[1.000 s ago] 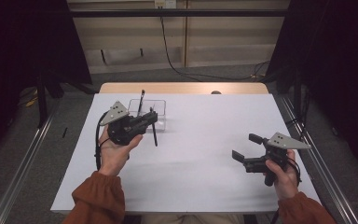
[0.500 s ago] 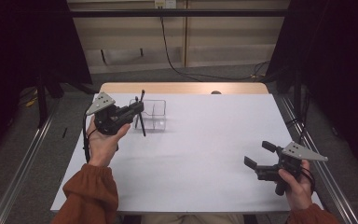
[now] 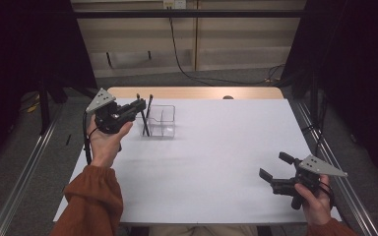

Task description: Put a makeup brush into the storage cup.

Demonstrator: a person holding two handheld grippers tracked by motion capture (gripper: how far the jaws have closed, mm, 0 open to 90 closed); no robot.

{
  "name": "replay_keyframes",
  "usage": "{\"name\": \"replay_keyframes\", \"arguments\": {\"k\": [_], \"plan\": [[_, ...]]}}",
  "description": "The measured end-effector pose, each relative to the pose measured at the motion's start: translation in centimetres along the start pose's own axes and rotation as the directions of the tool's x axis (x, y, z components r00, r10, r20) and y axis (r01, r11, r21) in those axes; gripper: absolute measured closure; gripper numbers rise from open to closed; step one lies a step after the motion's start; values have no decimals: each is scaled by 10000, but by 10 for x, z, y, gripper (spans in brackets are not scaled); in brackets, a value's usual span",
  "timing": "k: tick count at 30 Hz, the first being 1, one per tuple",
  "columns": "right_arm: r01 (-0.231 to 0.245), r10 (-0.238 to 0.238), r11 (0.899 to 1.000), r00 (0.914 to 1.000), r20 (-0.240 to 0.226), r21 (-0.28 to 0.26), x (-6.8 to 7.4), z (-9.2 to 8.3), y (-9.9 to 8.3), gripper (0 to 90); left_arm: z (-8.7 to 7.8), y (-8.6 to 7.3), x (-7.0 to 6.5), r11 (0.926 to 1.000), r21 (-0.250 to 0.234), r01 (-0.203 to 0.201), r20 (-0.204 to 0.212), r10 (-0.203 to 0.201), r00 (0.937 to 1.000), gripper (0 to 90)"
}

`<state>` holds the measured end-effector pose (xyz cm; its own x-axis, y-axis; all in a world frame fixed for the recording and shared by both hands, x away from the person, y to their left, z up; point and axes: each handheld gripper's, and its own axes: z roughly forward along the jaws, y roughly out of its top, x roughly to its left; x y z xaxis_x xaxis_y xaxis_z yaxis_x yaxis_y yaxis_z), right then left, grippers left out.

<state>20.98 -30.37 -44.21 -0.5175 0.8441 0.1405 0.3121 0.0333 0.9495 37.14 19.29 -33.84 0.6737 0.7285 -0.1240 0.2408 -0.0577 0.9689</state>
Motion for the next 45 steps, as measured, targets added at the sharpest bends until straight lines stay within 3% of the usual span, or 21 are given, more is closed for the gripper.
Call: {"name": "replay_keyframes", "arguments": {"k": [8, 19, 34, 45], "plan": [[155, -155, 9999, 9998, 85, 34, 0, 2, -3, 0, 7, 3, 12, 10000, 5, -60, -288, 60, 9996, 839], [225, -225, 9997, 9997, 2, 73, 0, 2, -3, 0, 9, 25, 22, 9993, -283, -246, -731, 225, 9971, 838], [266, -266, 9996, 9996, -15, 38, 0, 2, -3, 0, 23, 34, 36, 9987, -402, -316, -1235, 264, 9920, 839], [278, -278, 9996, 9996, -32, 54, 1, 2, -3, 0, 37, 43, 35, 9974, -341, -628, -1462, 572, 9876, 839]]}}
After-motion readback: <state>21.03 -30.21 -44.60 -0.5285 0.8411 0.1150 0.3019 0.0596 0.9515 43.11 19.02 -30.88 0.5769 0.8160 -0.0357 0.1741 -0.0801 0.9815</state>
